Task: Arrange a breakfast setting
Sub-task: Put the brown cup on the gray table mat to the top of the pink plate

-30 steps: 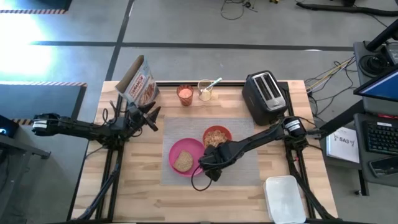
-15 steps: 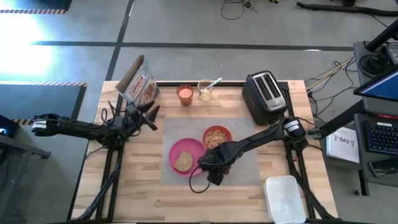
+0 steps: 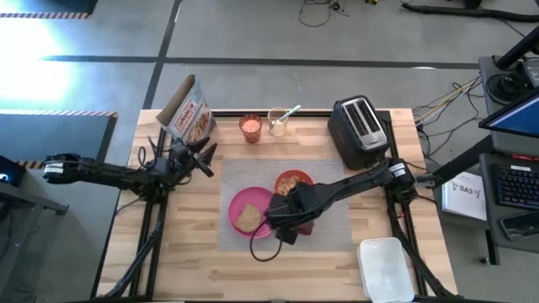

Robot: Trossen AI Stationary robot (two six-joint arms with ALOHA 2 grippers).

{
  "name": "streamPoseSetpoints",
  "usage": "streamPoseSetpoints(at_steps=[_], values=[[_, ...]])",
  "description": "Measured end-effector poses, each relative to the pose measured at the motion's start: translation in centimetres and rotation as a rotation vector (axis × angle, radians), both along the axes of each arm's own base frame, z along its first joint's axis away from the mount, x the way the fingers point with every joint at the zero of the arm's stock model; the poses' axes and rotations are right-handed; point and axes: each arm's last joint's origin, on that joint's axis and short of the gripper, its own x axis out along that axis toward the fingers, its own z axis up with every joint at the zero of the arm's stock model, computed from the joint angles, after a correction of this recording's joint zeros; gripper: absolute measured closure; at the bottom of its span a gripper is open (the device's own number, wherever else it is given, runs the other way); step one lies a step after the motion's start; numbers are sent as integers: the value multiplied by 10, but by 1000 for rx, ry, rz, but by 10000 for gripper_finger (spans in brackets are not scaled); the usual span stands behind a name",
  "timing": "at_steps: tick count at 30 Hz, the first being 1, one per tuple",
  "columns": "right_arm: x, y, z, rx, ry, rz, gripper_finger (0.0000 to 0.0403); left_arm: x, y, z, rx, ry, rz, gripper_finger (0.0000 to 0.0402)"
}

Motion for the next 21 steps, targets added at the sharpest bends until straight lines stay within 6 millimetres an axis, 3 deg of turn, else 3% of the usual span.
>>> streamPoseSetpoints(at_steps=[8,21], values=[[1,10,23,-51,-94,75,76,2,0,-2,-3,15,4,226],[0,11,15,-139,-86,94,76,20,0,37,39,-59,-1,226]])
